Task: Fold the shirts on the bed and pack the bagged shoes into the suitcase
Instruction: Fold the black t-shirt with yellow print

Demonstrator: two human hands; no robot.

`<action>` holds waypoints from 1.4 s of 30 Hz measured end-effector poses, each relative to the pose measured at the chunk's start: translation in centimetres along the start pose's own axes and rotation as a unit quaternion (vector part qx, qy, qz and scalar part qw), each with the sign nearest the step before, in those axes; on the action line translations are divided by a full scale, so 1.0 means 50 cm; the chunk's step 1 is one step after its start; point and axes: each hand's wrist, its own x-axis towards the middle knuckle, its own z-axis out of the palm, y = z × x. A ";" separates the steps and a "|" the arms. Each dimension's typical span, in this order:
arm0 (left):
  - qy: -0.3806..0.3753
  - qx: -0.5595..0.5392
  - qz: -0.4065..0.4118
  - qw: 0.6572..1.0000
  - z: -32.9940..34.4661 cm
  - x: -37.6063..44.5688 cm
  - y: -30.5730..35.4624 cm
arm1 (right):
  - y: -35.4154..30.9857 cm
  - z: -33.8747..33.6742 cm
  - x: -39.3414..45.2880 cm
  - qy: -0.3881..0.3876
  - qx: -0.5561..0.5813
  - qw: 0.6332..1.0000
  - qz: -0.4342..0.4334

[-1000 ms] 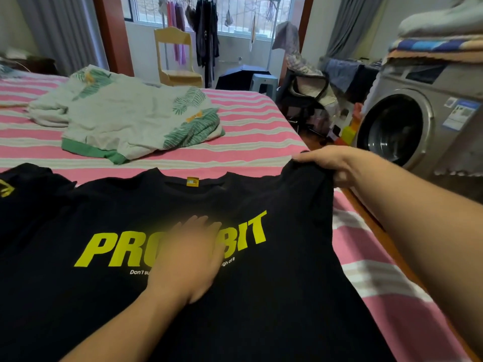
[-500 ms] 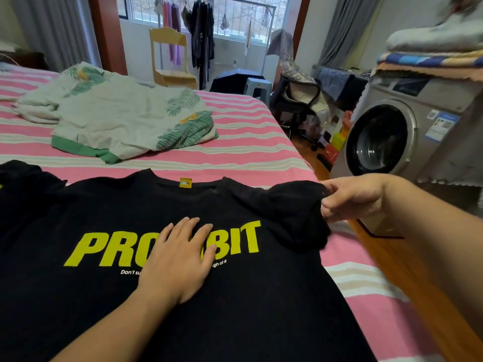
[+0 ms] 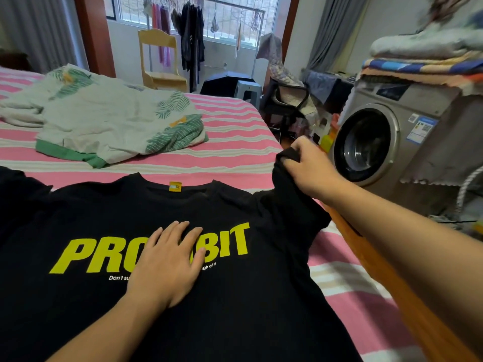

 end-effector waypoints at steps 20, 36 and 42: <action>-0.015 -0.031 0.059 0.998 -0.077 0.387 0.059 | 0.269 0.046 -0.142 0.094 0.060 0.852 0.512; -0.027 0.090 -0.047 0.994 -0.031 0.393 0.196 | 0.310 0.054 -0.139 0.101 0.024 0.833 0.544; -0.158 -0.035 0.100 0.982 -0.040 0.043 0.303 | 0.286 0.034 -0.154 0.080 0.065 0.837 0.537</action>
